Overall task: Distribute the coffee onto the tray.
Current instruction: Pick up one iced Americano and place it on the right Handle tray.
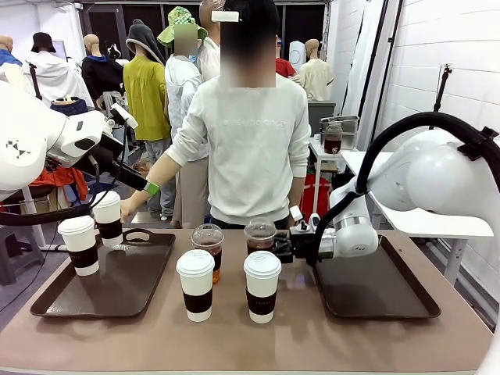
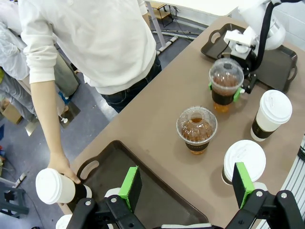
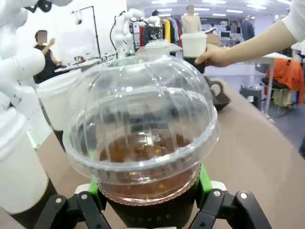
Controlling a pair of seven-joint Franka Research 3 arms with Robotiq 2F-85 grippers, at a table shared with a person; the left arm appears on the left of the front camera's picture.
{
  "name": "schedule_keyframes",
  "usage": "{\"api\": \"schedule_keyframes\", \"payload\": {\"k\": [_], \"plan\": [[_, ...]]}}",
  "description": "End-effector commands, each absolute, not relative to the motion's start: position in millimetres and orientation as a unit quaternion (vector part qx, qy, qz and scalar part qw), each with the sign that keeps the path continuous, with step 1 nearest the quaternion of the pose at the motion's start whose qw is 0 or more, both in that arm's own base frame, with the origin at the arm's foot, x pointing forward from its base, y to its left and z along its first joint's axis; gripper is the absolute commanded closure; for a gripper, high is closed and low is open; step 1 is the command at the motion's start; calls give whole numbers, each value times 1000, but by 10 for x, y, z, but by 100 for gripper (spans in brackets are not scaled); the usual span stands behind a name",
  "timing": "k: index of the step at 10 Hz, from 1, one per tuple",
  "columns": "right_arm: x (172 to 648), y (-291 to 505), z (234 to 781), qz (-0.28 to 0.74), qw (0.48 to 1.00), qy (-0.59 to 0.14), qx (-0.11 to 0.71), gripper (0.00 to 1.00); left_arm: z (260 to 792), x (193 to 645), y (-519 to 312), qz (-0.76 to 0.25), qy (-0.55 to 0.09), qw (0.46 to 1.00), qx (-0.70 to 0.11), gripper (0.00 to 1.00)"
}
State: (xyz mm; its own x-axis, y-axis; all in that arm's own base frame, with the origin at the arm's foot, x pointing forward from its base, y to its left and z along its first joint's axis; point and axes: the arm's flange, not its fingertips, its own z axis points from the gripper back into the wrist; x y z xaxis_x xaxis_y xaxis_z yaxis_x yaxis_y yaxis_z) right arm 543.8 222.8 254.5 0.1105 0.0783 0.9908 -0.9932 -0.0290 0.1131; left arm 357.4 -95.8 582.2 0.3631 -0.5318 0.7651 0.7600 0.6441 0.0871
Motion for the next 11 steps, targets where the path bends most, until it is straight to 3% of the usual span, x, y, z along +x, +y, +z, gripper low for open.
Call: {"api": "schedule_keyframes", "payload": {"k": [1, 8, 11], "plan": [[5480, 1992, 2986, 476, 550, -453, 516, 17, 5823, 3585, -951, -399, -402, 811, -150, 0], [5435, 675, 3480, 439, 583, -493, 473, 17, 5823, 3585, -951, -399, -402, 811, -150, 0], [5469, 262, 3371, 462, 560, -505, 468, 17, 5823, 3585, -951, -399, -402, 811, -150, 0]]}}
